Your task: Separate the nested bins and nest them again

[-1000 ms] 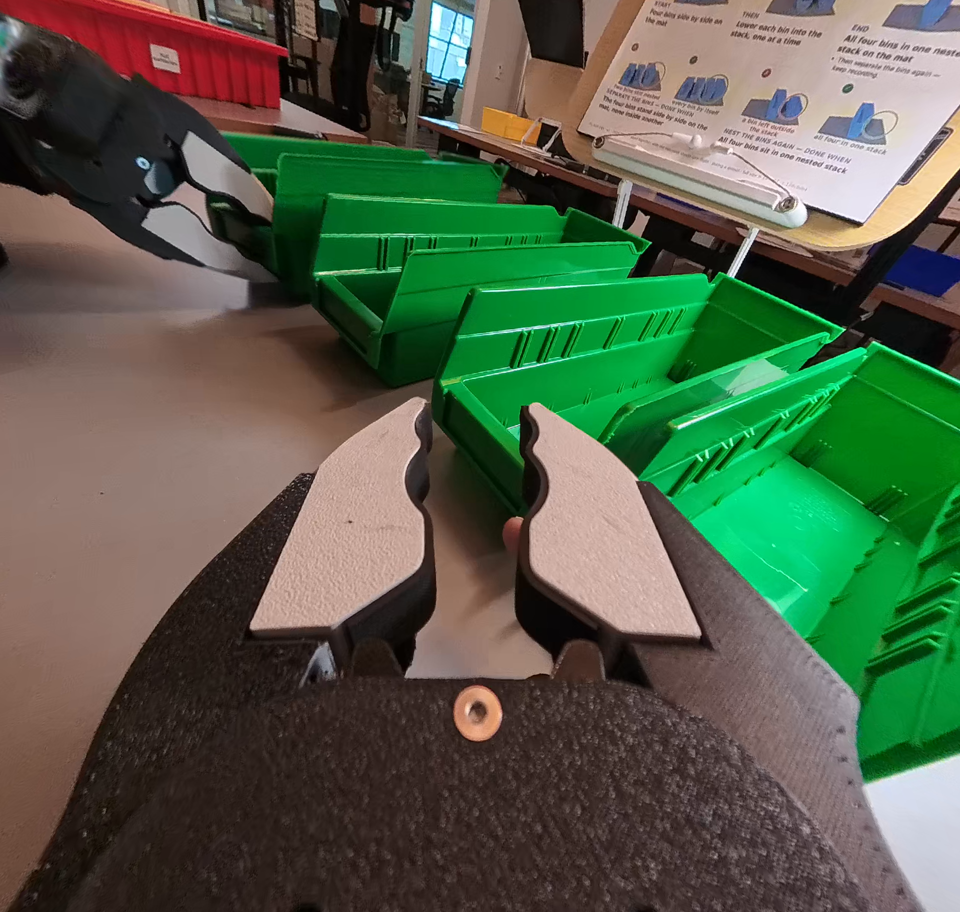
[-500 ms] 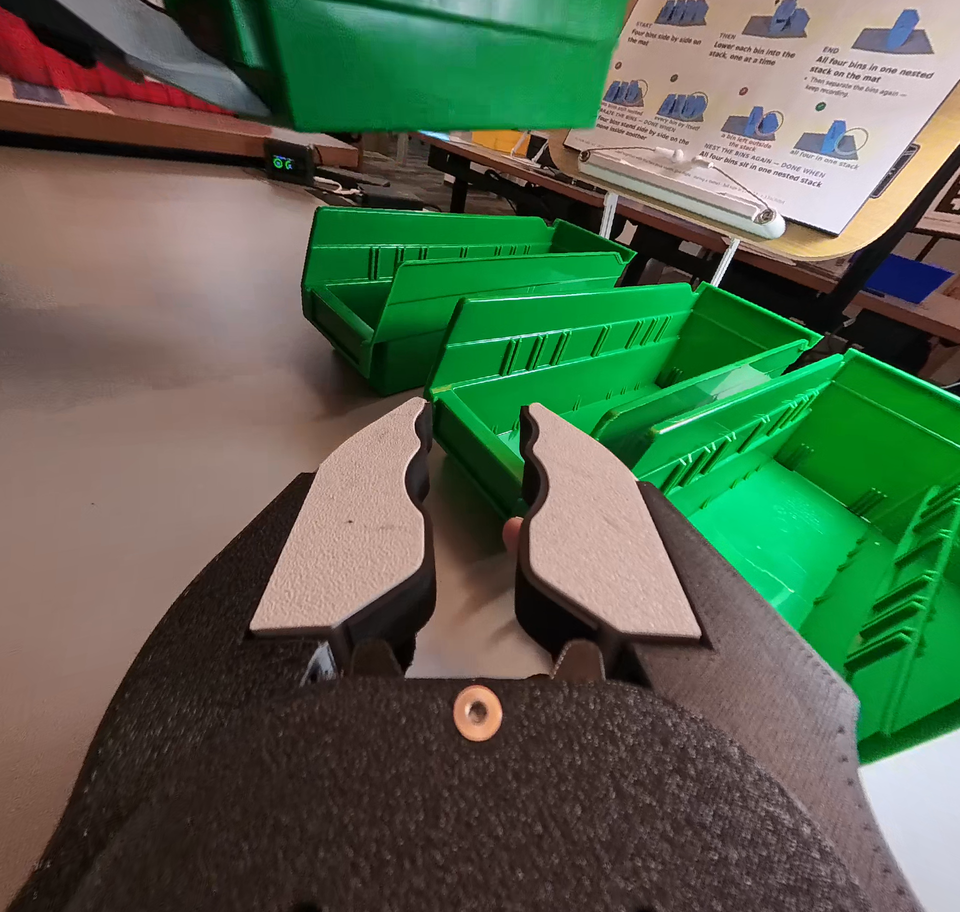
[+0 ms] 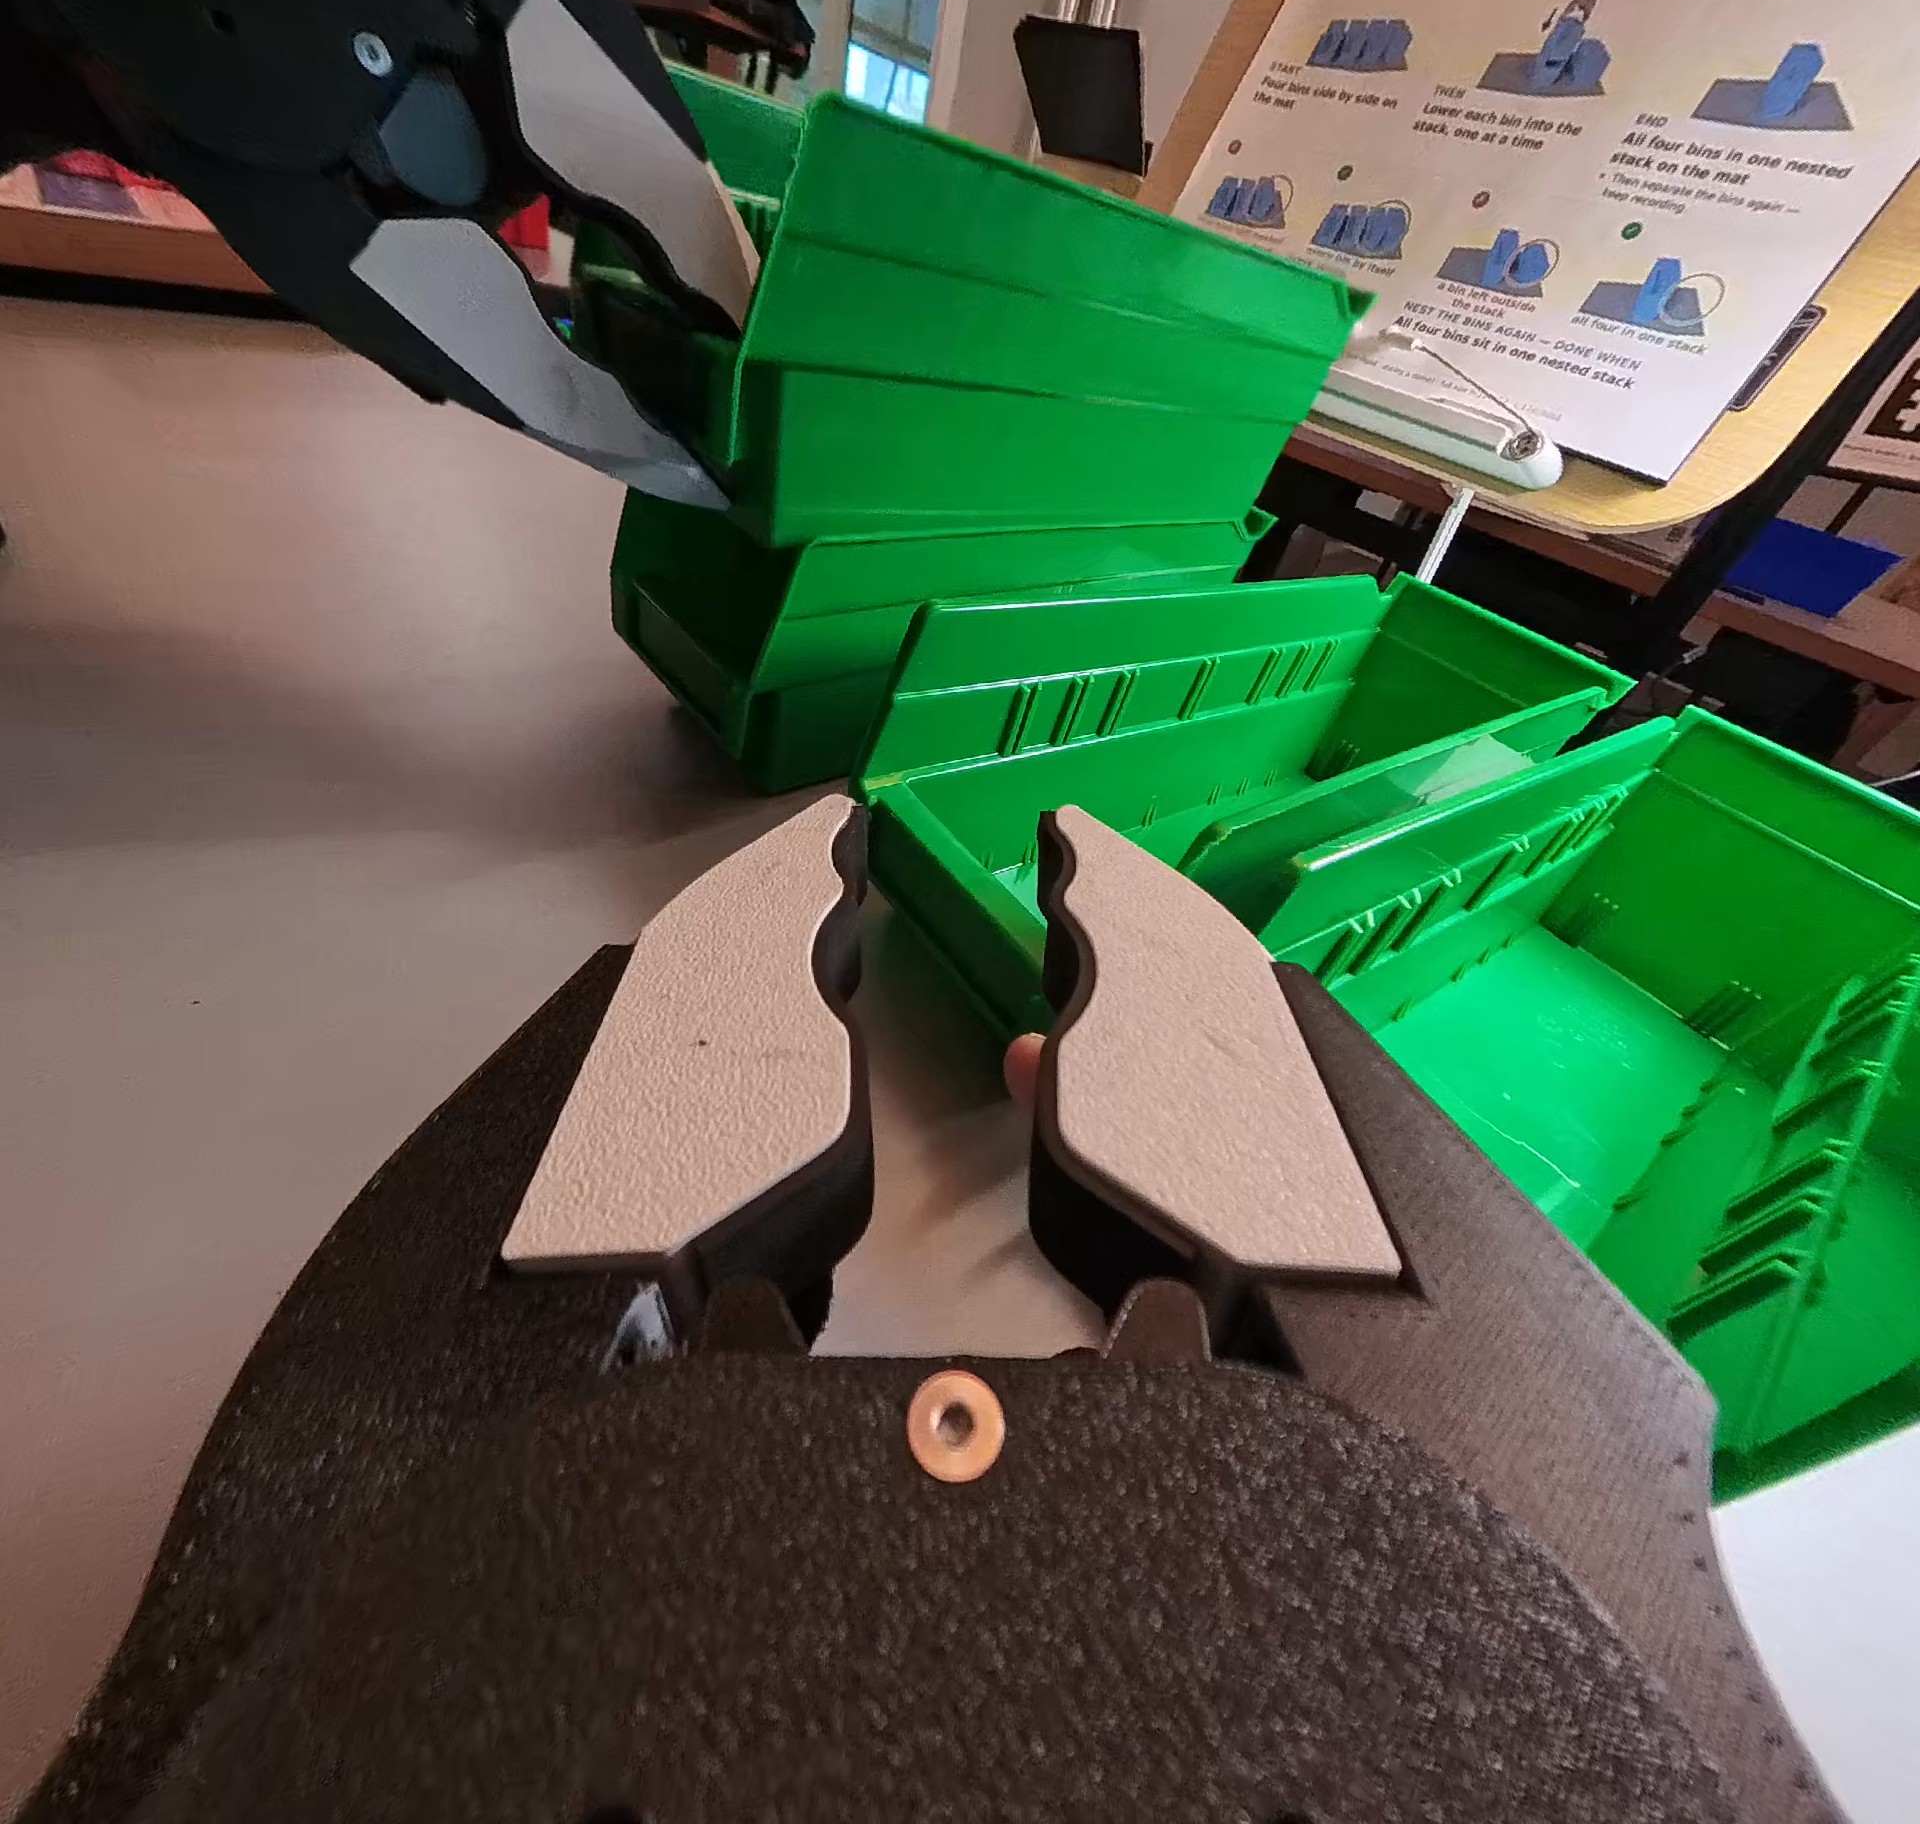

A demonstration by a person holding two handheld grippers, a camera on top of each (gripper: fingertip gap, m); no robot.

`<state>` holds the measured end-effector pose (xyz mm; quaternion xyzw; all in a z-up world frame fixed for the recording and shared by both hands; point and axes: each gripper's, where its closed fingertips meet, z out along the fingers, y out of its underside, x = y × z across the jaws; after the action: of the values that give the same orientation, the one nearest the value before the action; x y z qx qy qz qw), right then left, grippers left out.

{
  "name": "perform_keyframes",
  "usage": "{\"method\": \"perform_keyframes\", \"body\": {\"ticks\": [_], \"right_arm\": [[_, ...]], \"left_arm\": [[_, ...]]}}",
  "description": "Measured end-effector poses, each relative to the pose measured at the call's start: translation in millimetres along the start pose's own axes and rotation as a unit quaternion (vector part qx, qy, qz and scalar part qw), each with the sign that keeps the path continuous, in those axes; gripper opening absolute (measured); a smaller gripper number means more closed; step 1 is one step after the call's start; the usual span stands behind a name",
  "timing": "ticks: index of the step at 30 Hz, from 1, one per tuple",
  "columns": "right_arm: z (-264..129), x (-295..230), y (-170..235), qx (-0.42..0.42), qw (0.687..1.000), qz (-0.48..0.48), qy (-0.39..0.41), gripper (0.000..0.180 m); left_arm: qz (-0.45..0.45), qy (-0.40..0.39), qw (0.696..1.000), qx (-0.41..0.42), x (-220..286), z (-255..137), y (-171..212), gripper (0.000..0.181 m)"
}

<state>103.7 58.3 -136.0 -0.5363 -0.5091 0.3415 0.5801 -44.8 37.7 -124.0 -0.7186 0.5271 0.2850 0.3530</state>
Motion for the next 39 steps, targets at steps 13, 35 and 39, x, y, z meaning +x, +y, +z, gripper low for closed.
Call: {"method": "perform_keyframes", "body": {"ticks": [13,35,39], "right_arm": [[1.0,-0.4,2.9,-0.006,1.0,0.001,0.0,0.031],[-4.1,17.5,-0.4,-0.005,0.995,-0.063,0.076,0.032],[-12.4,33.4,-5.5,0.001,0.99,-0.08,0.117,0.032]], "left_arm": [[-0.002,-0.045,0.998,0.044,26.1,30.4,9.7,0.045],[-0.533,-0.066,0.804,0.256,28.0,-49.3,84.5,0.041],[-0.532,-0.043,0.807,0.254,37.9,-47.2,78.6,0.042]]}}
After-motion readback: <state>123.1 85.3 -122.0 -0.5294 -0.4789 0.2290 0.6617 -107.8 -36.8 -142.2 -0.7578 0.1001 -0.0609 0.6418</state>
